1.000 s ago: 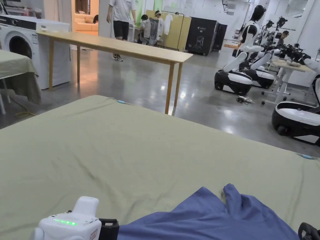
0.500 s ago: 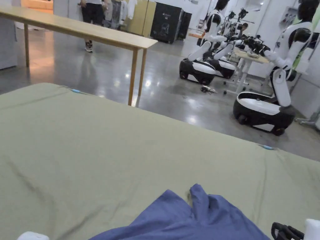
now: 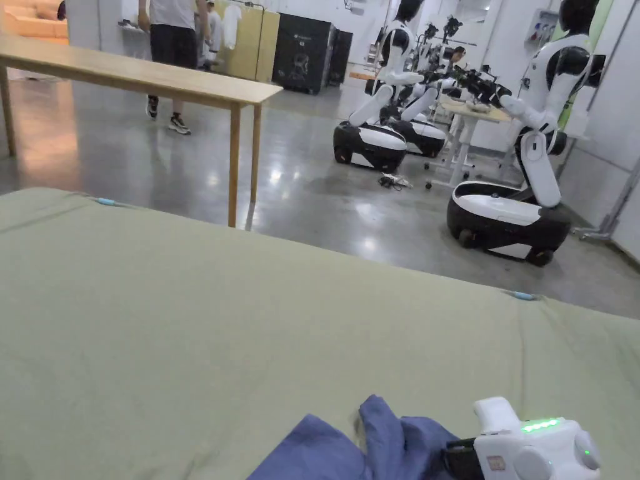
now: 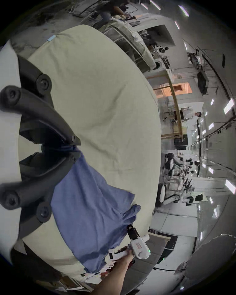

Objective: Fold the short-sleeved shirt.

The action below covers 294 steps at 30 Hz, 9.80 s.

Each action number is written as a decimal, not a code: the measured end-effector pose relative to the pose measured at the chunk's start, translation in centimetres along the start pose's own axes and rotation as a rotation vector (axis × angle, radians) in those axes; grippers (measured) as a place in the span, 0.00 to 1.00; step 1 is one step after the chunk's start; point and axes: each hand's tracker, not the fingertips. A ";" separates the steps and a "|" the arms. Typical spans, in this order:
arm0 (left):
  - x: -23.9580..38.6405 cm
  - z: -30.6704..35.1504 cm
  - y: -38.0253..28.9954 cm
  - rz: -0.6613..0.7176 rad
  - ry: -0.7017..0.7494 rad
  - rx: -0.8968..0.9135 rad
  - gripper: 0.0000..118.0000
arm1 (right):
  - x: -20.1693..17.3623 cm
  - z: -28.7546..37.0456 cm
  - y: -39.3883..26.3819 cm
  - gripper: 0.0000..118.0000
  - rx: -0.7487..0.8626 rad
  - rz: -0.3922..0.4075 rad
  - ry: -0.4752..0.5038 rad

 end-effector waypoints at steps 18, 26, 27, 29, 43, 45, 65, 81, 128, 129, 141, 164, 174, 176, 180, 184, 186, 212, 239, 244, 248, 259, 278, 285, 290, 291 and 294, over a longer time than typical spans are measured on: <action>-0.4 1.6 12.4 -0.032 -0.097 0.180 0.04 | 5.9 28.4 1.0 0.05 0.447 -0.309 0.011; 0.6 5.6 28.4 -0.070 -0.020 0.352 0.04 | 11.9 43.6 5.3 0.05 0.722 -0.369 -0.167; 0.7 6.0 30.4 -0.053 -0.011 0.380 0.04 | 12.1 45.2 5.9 0.05 0.757 -0.374 -0.163; 1.5 6.9 34.0 -0.089 0.037 0.444 0.04 | 12.8 47.7 7.2 0.05 0.804 -0.388 -0.173; 3.6 11.4 48.0 -0.164 0.230 0.639 0.04 | 15.8 53.7 15.1 0.05 0.977 -0.390 -0.216; 3.6 10.4 46.8 -0.158 0.221 0.635 0.04 | 15.8 52.2 15.0 0.05 0.961 -0.389 -0.215; 2.2 2.3 28.6 -0.007 0.050 0.427 0.04 | 11.5 41.3 0.1 0.05 0.843 -0.434 -0.126; 1.2 6.1 -6.8 -0.094 -0.107 -0.093 0.04 | -2.1 34.0 -34.6 0.05 0.322 -0.301 -0.028; 2.0 4.5 -12.7 -0.096 -0.034 -0.048 0.03 | -5.7 35.8 -39.1 0.03 0.378 -0.462 -0.195; 2.1 4.5 -12.7 -0.093 -0.042 -0.034 0.03 | -5.4 35.5 -39.3 0.03 0.359 -0.466 -0.199; 4.2 6.6 -10.5 -0.072 -0.047 -0.055 0.03 | -5.2 30.5 -40.0 0.11 0.191 -0.416 -0.069; 5.2 -11.9 6.4 -0.126 -0.051 -0.222 0.03 | 3.9 19.5 -20.0 0.06 0.114 -0.485 -0.069; 4.5 0.9 0.2 -0.179 -0.051 0.191 0.97 | -0.8 29.5 -27.0 0.70 0.434 -0.361 -0.064; 3.8 5.1 -2.1 -0.146 -0.060 0.298 0.97 | -2.8 32.3 -30.2 0.70 0.540 -0.370 -0.071; 4.5 10.0 -6.0 -0.096 0.022 0.331 0.74 | -5.7 34.8 -35.0 0.54 0.573 -0.348 -0.101; 2.7 8.1 -9.0 -0.046 0.030 0.175 0.03 | -7.6 35.2 -37.1 0.03 0.520 -0.327 -0.177; 1.6 6.7 -9.2 -0.034 -0.005 0.155 0.02 | -7.6 35.5 -37.7 0.03 0.520 -0.328 -0.135; 5.5 -5.2 -2.8 -0.070 0.029 -0.112 0.10 | -1.5 26.0 -33.0 0.52 0.244 -0.540 -0.086; 2.1 9.8 -1.2 -0.017 -0.078 0.041 0.07 | -1.2 38.5 -32.1 0.09 0.326 -0.425 0.012; 1.4 8.8 -7.1 0.025 -0.071 -0.069 0.07 | -4.0 34.3 -37.3 0.09 0.189 -0.415 0.003; 1.4 6.2 -10.6 0.005 -0.037 -0.118 0.07 | -5.1 31.7 -39.3 0.09 0.156 -0.449 0.014; 3.2 12.0 -5.5 0.027 -0.172 0.319 0.95 | -6.6 39.1 -31.9 0.62 0.554 -0.353 -0.120; 4.2 -0.7 1.9 -0.166 0.014 0.120 0.00 | -8.0 34.8 -25.9 0.04 0.673 -0.426 -0.168; 3.3 -11.9 7.4 -0.134 0.017 -0.045 0.97 | -6.4 32.7 -25.2 0.04 0.623 -0.433 -0.163; 3.5 -19.3 9.4 -0.130 0.088 -0.177 0.96 | -4.5 31.7 -25.0 0.04 0.556 -0.438 -0.183; 3.7 -20.1 9.4 -0.146 0.092 -0.181 0.93 | -4.0 31.5 -24.9 0.04 0.536 -0.437 -0.189; 5.3 -21.6 8.3 -0.252 0.088 -0.260 0.79 | -1.8 30.4 -24.1 0.04 0.465 -0.441 -0.192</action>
